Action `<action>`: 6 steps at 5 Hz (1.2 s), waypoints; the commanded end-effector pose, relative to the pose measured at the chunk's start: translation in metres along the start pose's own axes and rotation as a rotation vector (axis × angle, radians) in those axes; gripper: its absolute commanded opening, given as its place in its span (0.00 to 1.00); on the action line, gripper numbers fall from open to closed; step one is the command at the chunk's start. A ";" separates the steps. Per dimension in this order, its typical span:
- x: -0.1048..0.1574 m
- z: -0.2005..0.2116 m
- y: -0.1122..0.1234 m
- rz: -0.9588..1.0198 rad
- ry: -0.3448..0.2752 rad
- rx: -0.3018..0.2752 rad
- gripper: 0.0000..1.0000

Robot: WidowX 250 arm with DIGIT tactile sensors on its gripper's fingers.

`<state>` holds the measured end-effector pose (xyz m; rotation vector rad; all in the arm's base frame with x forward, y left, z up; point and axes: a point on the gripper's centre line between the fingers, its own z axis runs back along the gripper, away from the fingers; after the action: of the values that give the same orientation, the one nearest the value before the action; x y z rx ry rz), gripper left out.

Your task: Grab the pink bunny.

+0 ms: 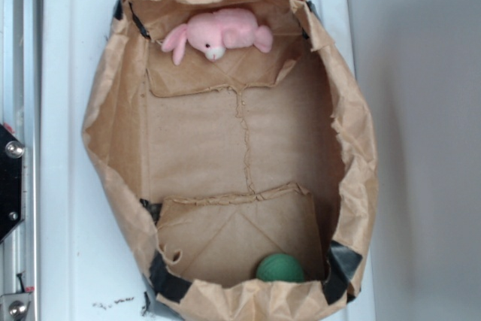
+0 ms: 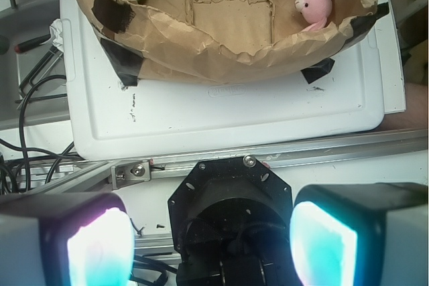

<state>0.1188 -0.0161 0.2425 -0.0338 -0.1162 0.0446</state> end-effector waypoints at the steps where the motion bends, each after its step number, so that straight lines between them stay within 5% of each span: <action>1: 0.000 0.000 0.000 0.000 0.000 0.000 1.00; 4: 0.099 -0.049 -0.023 0.098 -0.037 0.028 1.00; 6: 0.136 -0.076 0.003 0.144 -0.046 0.065 1.00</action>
<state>0.2570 -0.0155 0.1686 0.0322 -0.1110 0.1850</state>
